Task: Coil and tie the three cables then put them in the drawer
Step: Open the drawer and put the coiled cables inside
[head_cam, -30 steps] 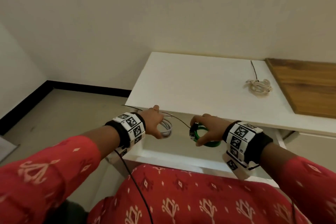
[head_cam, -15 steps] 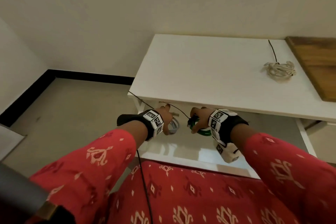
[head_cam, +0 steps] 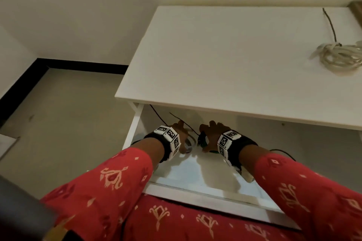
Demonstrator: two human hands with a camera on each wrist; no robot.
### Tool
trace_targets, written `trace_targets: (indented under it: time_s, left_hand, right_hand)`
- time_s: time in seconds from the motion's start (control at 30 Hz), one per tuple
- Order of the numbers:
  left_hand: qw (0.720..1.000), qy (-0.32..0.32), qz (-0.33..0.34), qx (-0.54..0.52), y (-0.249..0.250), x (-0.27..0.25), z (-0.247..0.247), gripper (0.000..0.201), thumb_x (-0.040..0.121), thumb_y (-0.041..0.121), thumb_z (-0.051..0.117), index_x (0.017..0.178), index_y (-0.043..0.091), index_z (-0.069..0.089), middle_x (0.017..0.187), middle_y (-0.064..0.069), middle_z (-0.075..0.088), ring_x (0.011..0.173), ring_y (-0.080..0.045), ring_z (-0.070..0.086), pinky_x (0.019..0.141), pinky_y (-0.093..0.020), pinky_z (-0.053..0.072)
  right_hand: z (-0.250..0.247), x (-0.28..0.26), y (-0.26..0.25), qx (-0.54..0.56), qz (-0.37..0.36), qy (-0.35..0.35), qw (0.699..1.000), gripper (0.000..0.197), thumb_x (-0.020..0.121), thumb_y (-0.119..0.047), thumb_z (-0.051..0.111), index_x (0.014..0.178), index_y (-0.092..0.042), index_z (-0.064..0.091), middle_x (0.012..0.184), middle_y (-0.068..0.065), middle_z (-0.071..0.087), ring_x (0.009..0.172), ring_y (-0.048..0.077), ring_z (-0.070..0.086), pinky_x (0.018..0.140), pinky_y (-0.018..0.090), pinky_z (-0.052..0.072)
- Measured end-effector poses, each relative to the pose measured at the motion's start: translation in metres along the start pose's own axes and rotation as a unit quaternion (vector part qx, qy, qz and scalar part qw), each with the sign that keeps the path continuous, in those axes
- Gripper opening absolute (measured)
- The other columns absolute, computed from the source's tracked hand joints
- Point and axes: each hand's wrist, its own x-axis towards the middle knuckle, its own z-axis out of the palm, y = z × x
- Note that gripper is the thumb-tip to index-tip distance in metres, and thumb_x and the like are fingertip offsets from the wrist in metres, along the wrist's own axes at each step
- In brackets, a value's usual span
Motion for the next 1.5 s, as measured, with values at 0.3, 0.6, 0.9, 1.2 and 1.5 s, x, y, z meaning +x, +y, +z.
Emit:
trace_targets:
  time_s: [0.3, 0.6, 0.9, 1.2, 1.5]
  left_hand:
    - [0.997, -0.072, -0.027, 0.013, 0.012, 0.014, 0.009, 0.095, 0.066, 0.044, 0.077, 0.142, 0.012, 0.028, 0.150, -0.017, 0.022, 0.133, -0.037, 0.034, 0.108, -0.044, 0.037]
    - [0.999, -0.029, -0.031, 0.021, 0.012, 0.022, 0.014, 0.086, 0.060, 0.063, 0.070, 0.129, 0.019, 0.045, 0.133, -0.009, 0.047, 0.115, -0.032, 0.052, 0.093, -0.042, 0.049]
    - [1.000, -0.010, 0.006, -0.006, -0.015, 0.064, 0.001, 0.046, 0.047, 0.057, 0.072, 0.071, 0.030, 0.043, 0.072, 0.002, 0.061, 0.061, -0.025, 0.062, 0.062, -0.041, 0.058]
    - [0.987, 0.091, 0.029, -0.132, 0.037, -0.130, -0.079, 0.046, 0.086, 0.039, 0.058, 0.106, -0.001, 0.057, 0.108, -0.014, 0.059, 0.100, -0.029, 0.055, 0.079, -0.032, 0.040]
    - [0.934, 0.301, 0.082, -0.176, 0.053, -0.167, -0.095, 0.037, 0.088, 0.037, 0.054, 0.113, 0.009, 0.054, 0.118, -0.010, 0.060, 0.108, -0.025, 0.055, 0.089, -0.035, 0.042]
  right_hand:
    - [0.047, 0.027, 0.015, -0.003, 0.011, -0.014, 1.000, 0.085, 0.072, -0.042, 0.069, 0.140, -0.022, 0.021, 0.139, 0.014, 0.031, 0.125, 0.038, 0.035, 0.098, 0.047, 0.039]
    - [0.054, 0.034, 0.019, -0.015, 0.032, -0.018, 0.999, 0.092, 0.070, -0.046, 0.071, 0.142, -0.025, 0.017, 0.139, 0.014, 0.029, 0.126, 0.038, 0.034, 0.099, 0.049, 0.039]
    - [-0.005, -0.018, 0.005, -0.042, -0.023, 0.001, 0.999, 0.073, 0.081, -0.038, 0.063, 0.139, -0.013, 0.025, 0.137, 0.019, 0.036, 0.124, 0.037, 0.039, 0.097, 0.044, 0.040]
    - [-0.029, -0.094, -0.024, -0.090, -0.021, 0.054, 0.994, 0.049, 0.085, -0.037, 0.058, 0.126, -0.013, 0.043, 0.124, 0.015, 0.052, 0.111, 0.033, 0.052, 0.090, 0.040, 0.044]
    - [-0.038, -0.140, -0.008, -0.009, 0.049, 0.134, 0.990, 0.044, 0.086, -0.038, 0.056, 0.122, -0.015, 0.047, 0.125, 0.011, 0.054, 0.116, 0.027, 0.051, 0.095, 0.034, 0.040]
